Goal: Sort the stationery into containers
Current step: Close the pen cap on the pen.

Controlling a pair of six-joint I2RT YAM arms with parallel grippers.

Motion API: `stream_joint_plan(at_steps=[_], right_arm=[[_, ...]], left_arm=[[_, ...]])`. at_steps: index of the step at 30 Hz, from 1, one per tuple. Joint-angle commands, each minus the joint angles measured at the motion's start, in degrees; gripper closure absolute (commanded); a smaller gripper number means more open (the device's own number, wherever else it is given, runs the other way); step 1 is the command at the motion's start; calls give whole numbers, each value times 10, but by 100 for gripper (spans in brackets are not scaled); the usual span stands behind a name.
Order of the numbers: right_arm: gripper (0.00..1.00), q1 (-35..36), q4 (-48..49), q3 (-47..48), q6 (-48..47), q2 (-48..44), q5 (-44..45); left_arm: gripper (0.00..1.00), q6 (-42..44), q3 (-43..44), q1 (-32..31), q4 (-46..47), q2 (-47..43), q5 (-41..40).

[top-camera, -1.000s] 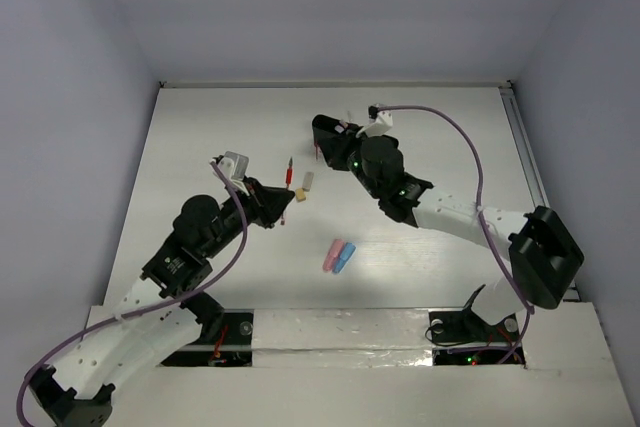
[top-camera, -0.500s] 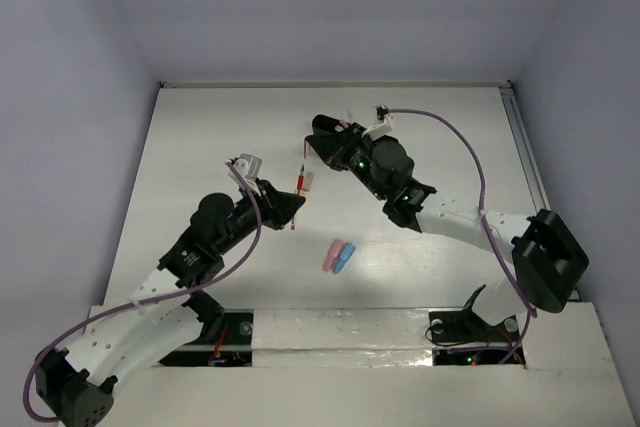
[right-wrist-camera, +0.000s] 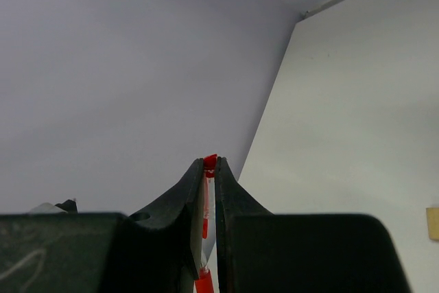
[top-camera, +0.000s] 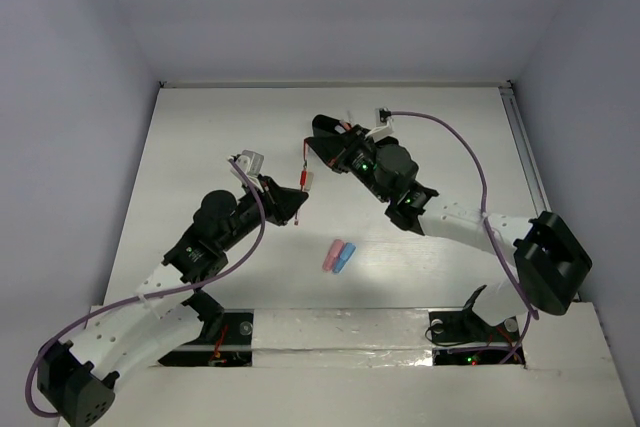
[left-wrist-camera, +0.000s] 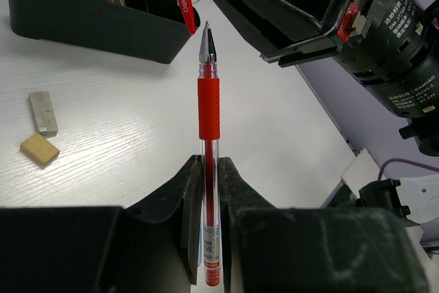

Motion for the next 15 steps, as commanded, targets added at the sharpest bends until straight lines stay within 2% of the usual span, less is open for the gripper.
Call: stream_joint_plan(at_steps=[1,15], right_arm=[[100,4,48,-8,10,-14,-7],[100,4,87,-32,12,-19,-5]], left_arm=[[100,-6,2,0,40,1,5],[100,-11,1,0,51,14,-2]])
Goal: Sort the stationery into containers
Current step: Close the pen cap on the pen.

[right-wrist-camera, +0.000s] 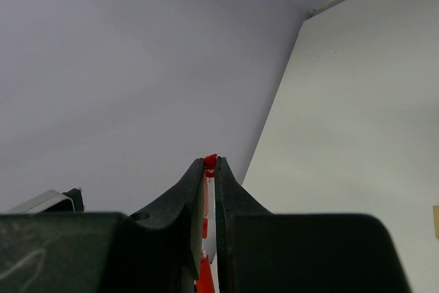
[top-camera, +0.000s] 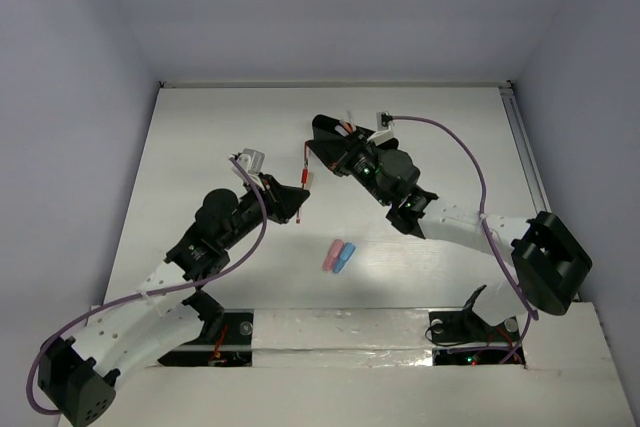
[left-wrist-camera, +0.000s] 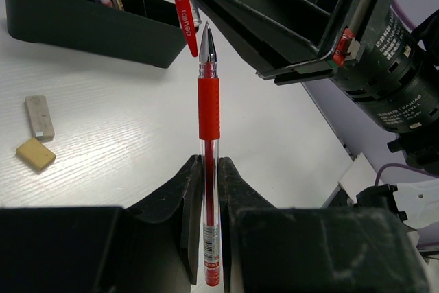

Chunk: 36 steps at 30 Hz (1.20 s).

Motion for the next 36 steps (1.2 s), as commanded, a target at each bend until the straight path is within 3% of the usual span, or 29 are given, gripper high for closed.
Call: stream_joint_plan(at_steps=[1,36], right_arm=[[100,4,50,-4,-6,-19,2],[100,15,71,-14,-70,-30,-5]], left_arm=[[100,-4,1,0,33,3,2],[100,-9,1,0,48,11,13]])
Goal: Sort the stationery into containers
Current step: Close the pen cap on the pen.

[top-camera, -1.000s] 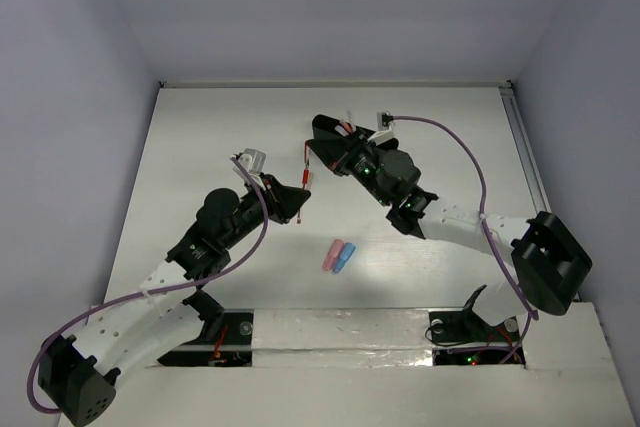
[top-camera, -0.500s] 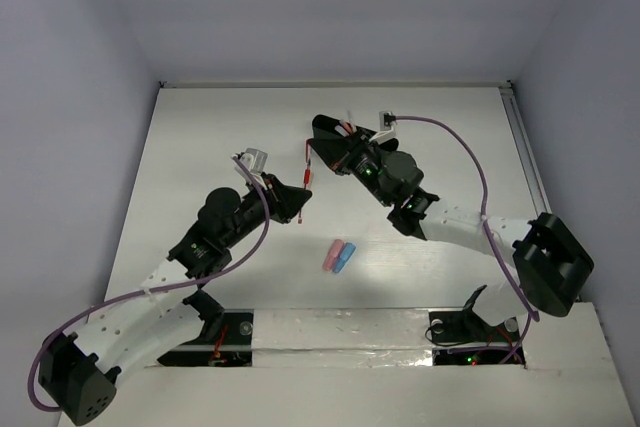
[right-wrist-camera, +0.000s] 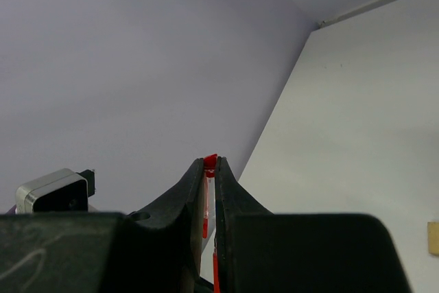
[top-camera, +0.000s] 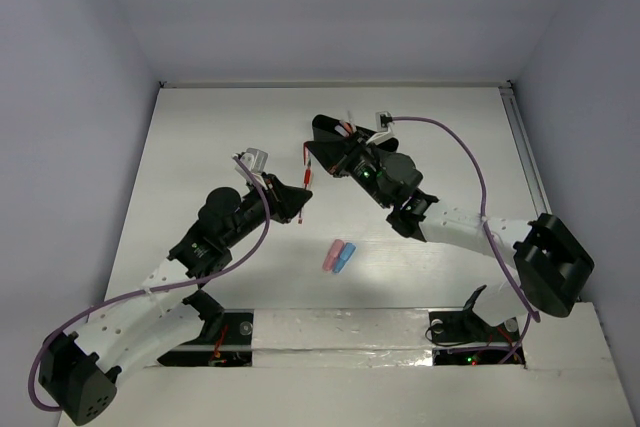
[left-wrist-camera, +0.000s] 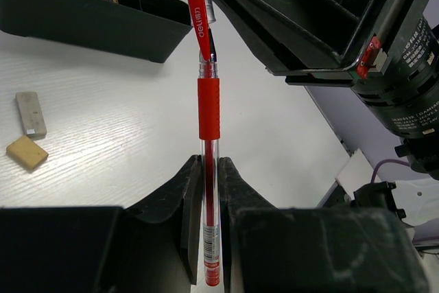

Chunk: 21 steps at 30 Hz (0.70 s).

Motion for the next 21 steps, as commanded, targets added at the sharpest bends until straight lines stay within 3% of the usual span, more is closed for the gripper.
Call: stream_joint_plan(at_steps=[1,21], right_arm=[[100,4,39,-5,-14,-23,2],[100,4,41,-5,-18,-26,13]], left_arm=[[100,-4,0,0,37,-8,2],[100,-3,-8,0,44,-29,6]])
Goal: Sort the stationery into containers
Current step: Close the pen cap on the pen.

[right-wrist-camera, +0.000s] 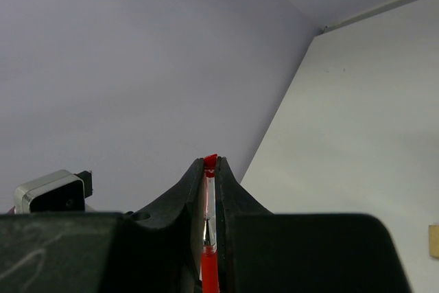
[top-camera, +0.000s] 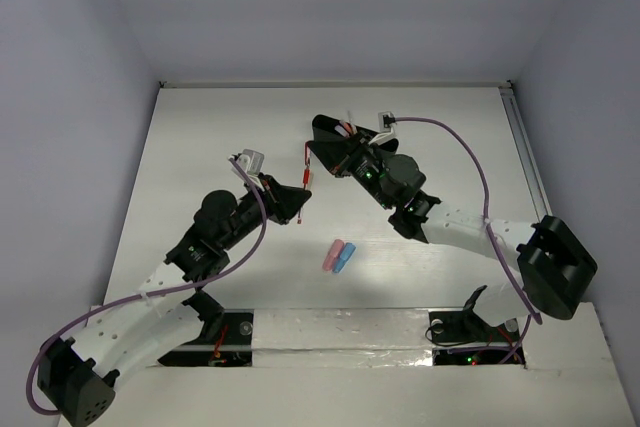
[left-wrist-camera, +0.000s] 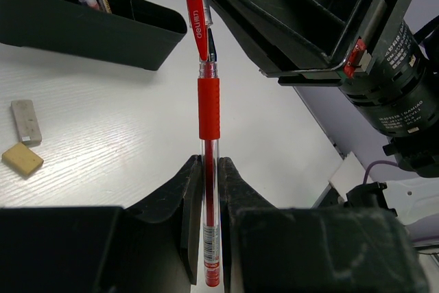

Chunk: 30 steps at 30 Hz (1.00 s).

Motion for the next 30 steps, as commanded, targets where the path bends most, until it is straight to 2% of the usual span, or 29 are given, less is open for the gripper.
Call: stream_joint_plan(at_steps=[1,8,30], right_arm=[[100,4,35,2,-15,-14,10],[100,9,37,-6,-13,-14,6],[100,64,107,-51,-82,-21,100]], left_arm=[[100,0,-4,0,40,-7,6],[100,0,1,0,37,-14,-12],[100,-23,5,0,107,2,-50]])
